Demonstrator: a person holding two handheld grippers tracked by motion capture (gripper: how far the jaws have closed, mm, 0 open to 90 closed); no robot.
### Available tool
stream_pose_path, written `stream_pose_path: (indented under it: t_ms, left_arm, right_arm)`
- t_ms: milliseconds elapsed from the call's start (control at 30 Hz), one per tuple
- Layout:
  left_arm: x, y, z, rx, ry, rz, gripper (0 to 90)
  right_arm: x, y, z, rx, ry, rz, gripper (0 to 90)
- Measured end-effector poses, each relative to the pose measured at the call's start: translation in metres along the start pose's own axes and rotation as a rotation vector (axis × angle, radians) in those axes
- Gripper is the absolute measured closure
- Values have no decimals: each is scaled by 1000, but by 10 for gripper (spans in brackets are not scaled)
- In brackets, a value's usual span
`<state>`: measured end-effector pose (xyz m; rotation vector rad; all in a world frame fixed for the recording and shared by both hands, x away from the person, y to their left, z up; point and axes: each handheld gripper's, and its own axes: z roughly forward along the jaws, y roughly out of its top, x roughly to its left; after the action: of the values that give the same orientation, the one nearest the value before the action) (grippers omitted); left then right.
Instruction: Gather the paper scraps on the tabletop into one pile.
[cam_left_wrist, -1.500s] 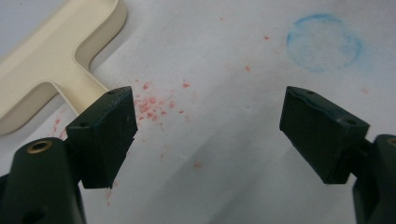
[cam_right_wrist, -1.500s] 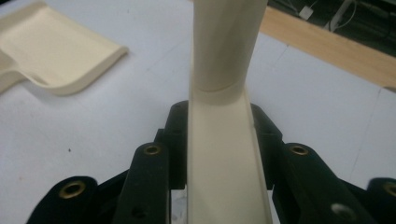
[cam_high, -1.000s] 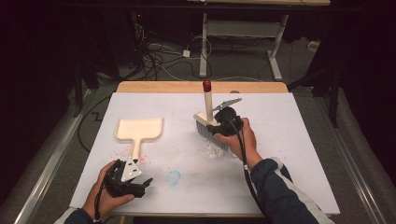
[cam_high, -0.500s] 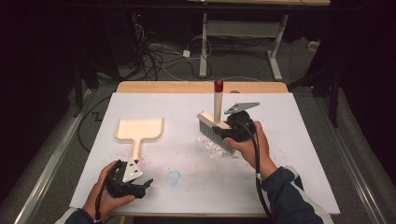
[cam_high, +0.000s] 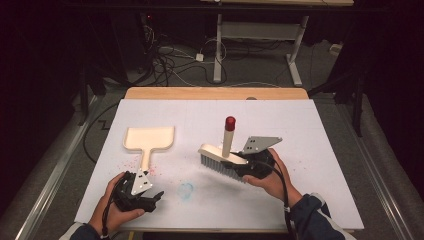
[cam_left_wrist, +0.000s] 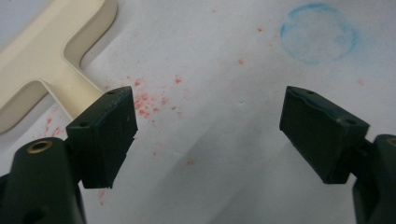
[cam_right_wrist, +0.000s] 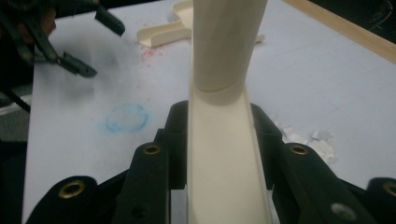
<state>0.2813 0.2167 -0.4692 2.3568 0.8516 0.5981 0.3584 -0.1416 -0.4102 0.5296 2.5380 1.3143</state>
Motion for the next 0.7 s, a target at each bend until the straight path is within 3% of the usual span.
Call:
stream_pose_path:
  t_ms: [133,200,367,467,567,700]
  left_arm:
    - [1,0,0,1,6,-2,185]
    - [1,0,0,1,5,-5,185]
    - [1,1,1,-3,9,13,185]
    - [1,0,1,2,6,6,185]
    - [0,1,0,0,10,12,185]
    - [-1,1,-1,-6,13,18,185]
  right_arm:
    - [-9,-11,13,36,31,-6,675]
    - [-15,-14,17,57,17,4,675]
    - [-27,-17,16,48,-57,30,675]
    - [-27,-12,8,25,-86,33,675]
    - [-24,-5,-7,-42,-92,38,675]
    - [-18,-2,-28,-83,-169,59,675]
